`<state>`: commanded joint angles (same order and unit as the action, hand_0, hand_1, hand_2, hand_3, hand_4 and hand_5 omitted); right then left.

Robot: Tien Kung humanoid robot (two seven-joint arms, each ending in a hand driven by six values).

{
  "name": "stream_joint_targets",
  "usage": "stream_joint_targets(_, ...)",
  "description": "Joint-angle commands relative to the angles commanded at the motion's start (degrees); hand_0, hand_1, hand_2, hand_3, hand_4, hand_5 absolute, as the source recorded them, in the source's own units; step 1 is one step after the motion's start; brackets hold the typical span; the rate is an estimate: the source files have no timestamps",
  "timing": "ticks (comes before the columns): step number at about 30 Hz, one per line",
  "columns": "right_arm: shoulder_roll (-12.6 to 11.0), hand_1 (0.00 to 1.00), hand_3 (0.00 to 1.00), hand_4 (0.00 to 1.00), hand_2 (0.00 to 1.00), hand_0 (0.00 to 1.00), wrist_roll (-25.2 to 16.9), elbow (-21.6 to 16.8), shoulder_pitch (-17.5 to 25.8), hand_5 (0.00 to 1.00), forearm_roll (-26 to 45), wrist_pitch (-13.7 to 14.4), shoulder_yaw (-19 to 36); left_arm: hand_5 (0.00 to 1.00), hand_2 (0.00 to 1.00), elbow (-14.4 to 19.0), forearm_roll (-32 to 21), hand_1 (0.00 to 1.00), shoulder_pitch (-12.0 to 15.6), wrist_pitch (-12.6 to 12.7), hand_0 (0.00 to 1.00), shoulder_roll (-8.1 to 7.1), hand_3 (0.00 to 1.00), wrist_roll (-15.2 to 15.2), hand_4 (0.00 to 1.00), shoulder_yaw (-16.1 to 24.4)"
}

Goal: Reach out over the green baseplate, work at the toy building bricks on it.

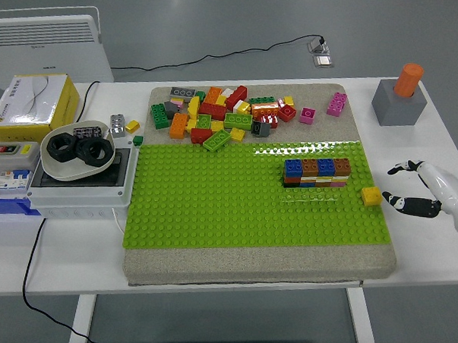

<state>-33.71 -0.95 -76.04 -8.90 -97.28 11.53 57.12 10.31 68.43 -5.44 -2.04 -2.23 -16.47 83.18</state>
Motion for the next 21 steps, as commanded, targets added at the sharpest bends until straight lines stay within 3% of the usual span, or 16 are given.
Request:
stream_joint_targets(11,0.18,0.819,0.676,0.726,0.816,0.850,-0.25,-0.21,0.09,0.276,0.06,0.22,-0.04,0.998,0.606,0.00,0.01,0.493,0.02,-0.02,0.621,0.01,0.730,0.10,0.998,0.05)
stream_joint_targets(21,-0.59,0.819,0.676,0.727,0.817,0.851,1.14,-0.24,-0.84,0.261,-1.15,-2.18,-1.36,0.998,0.606,0.00,0.17,0.493,-0.05,-0.01,0.621,-0.01,0.730,0.10,0.998,0.14)
